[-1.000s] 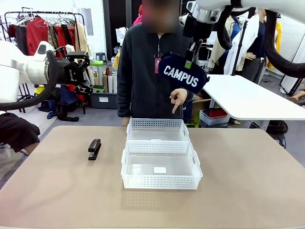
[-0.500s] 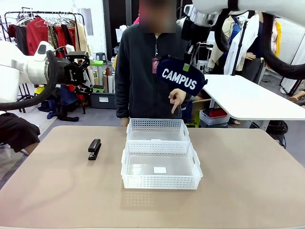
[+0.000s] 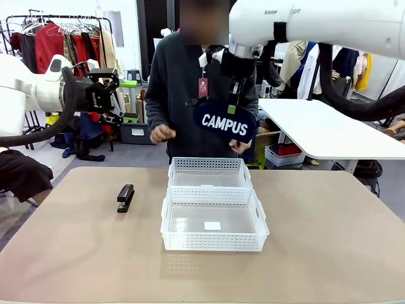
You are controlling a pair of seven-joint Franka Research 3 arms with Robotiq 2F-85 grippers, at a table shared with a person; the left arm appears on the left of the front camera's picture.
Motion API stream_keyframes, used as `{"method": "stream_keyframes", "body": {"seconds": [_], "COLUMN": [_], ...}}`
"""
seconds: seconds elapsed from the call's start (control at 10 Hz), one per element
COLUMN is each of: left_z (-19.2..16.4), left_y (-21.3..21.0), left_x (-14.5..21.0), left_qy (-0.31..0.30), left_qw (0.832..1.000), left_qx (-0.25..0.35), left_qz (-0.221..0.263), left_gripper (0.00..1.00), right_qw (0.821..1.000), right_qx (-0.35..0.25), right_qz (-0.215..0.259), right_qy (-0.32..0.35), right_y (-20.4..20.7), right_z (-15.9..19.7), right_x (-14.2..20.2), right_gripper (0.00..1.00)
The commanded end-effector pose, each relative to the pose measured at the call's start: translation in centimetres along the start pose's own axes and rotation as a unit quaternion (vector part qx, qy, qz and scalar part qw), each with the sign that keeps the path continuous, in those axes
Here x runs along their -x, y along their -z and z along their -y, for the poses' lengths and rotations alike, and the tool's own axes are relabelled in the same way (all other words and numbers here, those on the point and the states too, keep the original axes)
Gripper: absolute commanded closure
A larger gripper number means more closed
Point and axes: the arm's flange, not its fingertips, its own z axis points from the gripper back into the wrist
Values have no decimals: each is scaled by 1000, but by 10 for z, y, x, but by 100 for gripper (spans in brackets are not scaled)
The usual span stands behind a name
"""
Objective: Distribute items into two baskets.
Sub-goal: Move the picked Pencil pouch towards the Organizing basket indicated by the person, stopping as directed.
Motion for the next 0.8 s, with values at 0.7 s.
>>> {"method": "stream_keyframes", "body": {"seconds": [0.7], "left_z": [2], "left_y": [-1], "left_x": [0], "left_qy": [2], "left_qw": [1000], "left_qx": [1], "left_qz": [1], "left_gripper": [0], "right_qw": [994], "right_qx": [13], "right_qz": [-26], "right_qy": [-104], "right_y": [32], "right_z": [-7], "right_x": [-28], "right_gripper": [100]}}
